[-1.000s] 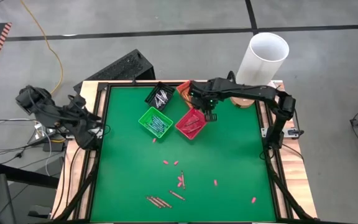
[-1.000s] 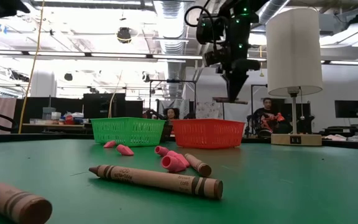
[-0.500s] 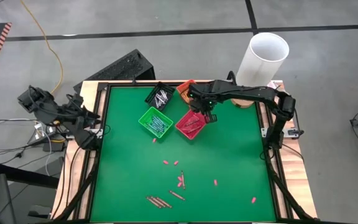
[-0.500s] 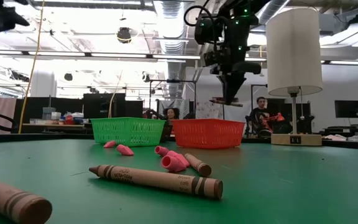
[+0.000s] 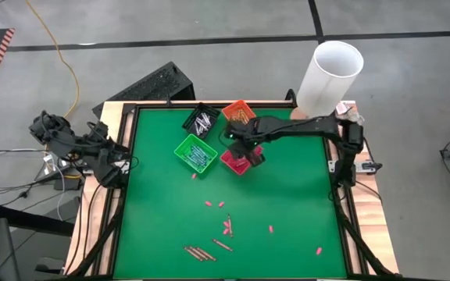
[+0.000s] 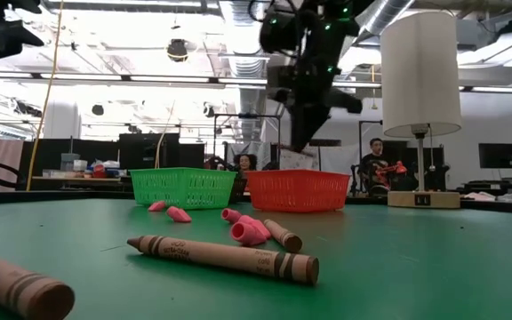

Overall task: Sort crayons
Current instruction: Put the brown crayon into the bin

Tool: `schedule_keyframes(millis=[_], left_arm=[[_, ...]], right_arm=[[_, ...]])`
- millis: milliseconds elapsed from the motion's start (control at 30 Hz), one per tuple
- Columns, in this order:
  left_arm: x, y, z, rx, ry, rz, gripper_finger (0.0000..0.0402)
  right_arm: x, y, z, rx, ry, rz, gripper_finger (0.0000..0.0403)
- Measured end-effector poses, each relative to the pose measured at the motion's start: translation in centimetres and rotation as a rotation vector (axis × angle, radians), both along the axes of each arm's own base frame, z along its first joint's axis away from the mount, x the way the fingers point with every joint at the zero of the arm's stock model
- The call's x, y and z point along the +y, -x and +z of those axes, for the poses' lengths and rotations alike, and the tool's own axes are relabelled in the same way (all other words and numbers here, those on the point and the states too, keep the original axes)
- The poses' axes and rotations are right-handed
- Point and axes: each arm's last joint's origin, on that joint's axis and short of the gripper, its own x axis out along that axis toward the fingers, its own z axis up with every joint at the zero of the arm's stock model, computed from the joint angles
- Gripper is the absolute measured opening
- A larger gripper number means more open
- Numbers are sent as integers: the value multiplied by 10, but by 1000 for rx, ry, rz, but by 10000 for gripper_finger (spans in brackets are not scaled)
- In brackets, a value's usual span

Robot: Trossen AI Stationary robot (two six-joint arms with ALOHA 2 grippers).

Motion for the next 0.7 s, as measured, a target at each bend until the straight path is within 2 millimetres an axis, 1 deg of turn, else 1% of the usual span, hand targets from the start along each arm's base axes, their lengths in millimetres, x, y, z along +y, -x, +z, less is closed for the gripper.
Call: schedule_keyframes(millis=[200, 400, 500, 700], left_arm=[[0, 0, 0, 2, -4, -2, 213], [0, 0, 0, 4, -19, -9, 213], [0, 0, 0, 6, -21, -8, 213], [0, 0, -1, 10, -32, -11, 213]], right_arm=[[11, -12, -33, 124, -25, 29, 0], [19, -21, -59, 190, -35, 63, 0], [18, -23, -65, 204, -38, 61, 0], [17, -24, -62, 172, -40, 33, 2]])
